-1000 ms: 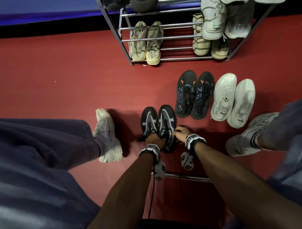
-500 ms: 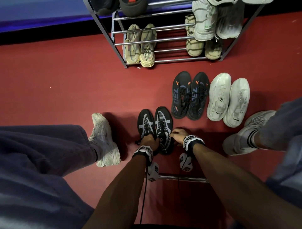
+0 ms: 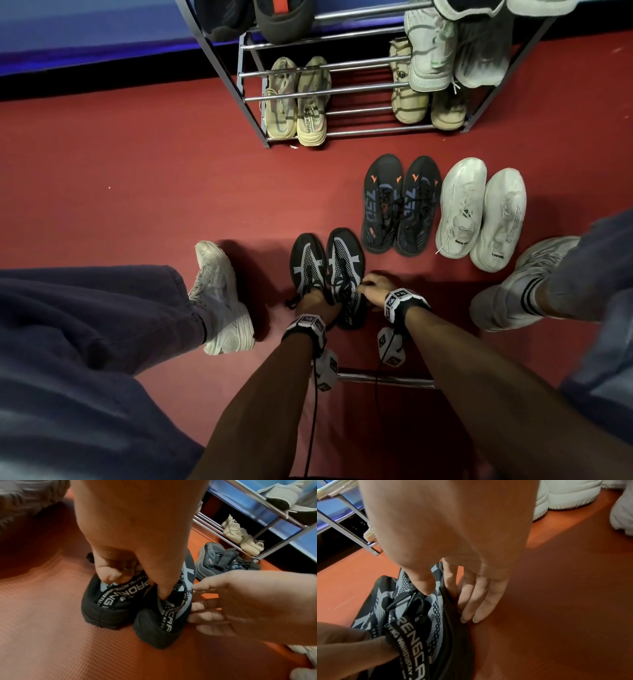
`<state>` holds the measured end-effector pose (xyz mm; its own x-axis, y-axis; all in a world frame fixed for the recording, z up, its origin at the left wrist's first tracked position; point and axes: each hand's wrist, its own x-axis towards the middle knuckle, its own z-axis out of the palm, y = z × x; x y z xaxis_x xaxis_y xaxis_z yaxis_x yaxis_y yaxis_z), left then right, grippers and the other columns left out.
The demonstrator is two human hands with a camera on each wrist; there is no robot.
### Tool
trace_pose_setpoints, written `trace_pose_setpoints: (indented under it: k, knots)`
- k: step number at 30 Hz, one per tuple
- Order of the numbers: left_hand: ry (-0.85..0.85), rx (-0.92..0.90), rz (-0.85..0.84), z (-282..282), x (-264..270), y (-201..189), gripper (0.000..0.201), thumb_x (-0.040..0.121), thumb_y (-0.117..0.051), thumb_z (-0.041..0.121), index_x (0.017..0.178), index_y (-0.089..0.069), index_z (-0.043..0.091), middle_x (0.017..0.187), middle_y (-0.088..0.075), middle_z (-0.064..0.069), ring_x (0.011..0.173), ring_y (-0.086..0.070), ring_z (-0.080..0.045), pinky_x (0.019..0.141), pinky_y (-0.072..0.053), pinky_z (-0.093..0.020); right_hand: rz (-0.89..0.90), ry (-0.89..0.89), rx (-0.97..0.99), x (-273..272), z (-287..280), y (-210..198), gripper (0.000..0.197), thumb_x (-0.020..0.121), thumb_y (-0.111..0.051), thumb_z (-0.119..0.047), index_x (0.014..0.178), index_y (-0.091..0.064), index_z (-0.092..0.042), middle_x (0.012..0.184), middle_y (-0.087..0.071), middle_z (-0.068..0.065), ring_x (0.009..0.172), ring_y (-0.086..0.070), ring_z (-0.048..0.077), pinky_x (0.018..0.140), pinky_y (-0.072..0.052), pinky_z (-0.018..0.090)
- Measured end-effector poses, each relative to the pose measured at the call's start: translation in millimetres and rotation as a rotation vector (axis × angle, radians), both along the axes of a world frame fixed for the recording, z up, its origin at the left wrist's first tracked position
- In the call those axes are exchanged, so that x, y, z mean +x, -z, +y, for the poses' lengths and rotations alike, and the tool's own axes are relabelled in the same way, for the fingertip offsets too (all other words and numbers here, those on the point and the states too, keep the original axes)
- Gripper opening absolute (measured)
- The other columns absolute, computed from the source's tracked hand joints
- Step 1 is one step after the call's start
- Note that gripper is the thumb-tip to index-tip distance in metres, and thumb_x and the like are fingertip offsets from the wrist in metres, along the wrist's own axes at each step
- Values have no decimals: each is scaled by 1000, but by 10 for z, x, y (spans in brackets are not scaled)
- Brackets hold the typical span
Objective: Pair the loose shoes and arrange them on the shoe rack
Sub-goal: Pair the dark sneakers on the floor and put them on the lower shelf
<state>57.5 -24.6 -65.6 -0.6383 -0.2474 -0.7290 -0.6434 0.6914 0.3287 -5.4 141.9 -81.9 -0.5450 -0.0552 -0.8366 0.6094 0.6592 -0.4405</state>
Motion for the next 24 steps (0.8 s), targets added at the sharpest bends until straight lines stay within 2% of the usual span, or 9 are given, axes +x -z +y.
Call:
trace_pose_setpoints:
  k: [2,4,7,10,13,17,19,22,24]
  knots:
    - [39,-69,-8,34,-10,-26,73,72,-63,71,117,-63,13,110,-71,-10,102,-69,-30,82,-55,-33,0,-2,6,3,-3,2,22,88,-65,-28,110,-64,-23,85,-63,-3,85,-64,20,82,-56,35]
    - [98,-119,-27,33,6,0,74,77,-61,72,120,-60,12,112,-70,-10,102,-68,-31,81,-56,-35,5,-8,9,0,-3,4,22,88,-65,-28,109,-64,-22,87,-63,-1,85,-64,21,80,-56,35]
    - [97,-123,-28,33,8,27,83,75,-54,81,123,-58,13,114,-70,-11,102,-68,-31,83,-56,-36,2,-10,-1,-8,4,12,18,87,-65,-28,104,-62,-24,84,-63,-3,83,-64,20,77,-57,35]
    - [-11,-87,-76,60,-58,-43,98,68,-52,88,129,-58,12,121,-68,-12,109,-66,-32,88,-53,-33,0,3,-6,-12,3,18,14,88,-65,-27,101,-62,-23,80,-63,-2,73,-63,18,71,-56,33]
    - [-20,-60,-67,83,-86,8,101,56,-54,92,126,-63,20,119,-71,-7,104,-69,-28,86,-57,-34,3,6,-8,-11,-5,20,14,88,-68,-27,100,-61,-24,79,-61,-6,80,-64,19,77,-57,34]
    - [-93,-58,-84,106,-82,-3,106,64,-54,89,131,-51,7,125,-66,-13,113,-65,-32,94,-53,-36,7,-7,-15,-13,-2,8,11,89,-65,-27,99,-60,-25,81,-62,-5,81,-64,18,77,-56,33]
    - [-94,-31,-94,103,-85,-6,105,66,-54,88,134,-48,9,128,-65,-13,116,-63,-33,97,-51,-37,15,-9,-13,-13,0,-2,9,90,-64,-25,97,-59,-25,79,-61,-6,79,-63,17,77,-56,34]
    - [-64,-44,-98,74,-97,43,98,63,-54,86,132,-52,17,125,-68,-9,112,-66,-32,96,-53,-38,18,-11,-14,-9,-5,-11,7,89,-64,-24,96,-60,-24,77,-61,-7,76,-62,17,77,-56,35]
    - [-48,-81,-94,113,-112,-19,87,71,-56,75,129,-53,10,124,-67,-13,112,-65,-34,95,-53,-37,9,-12,-19,-9,-4,-15,8,88,-64,-25,96,-61,-24,79,-62,-5,77,-62,17,77,-56,35]
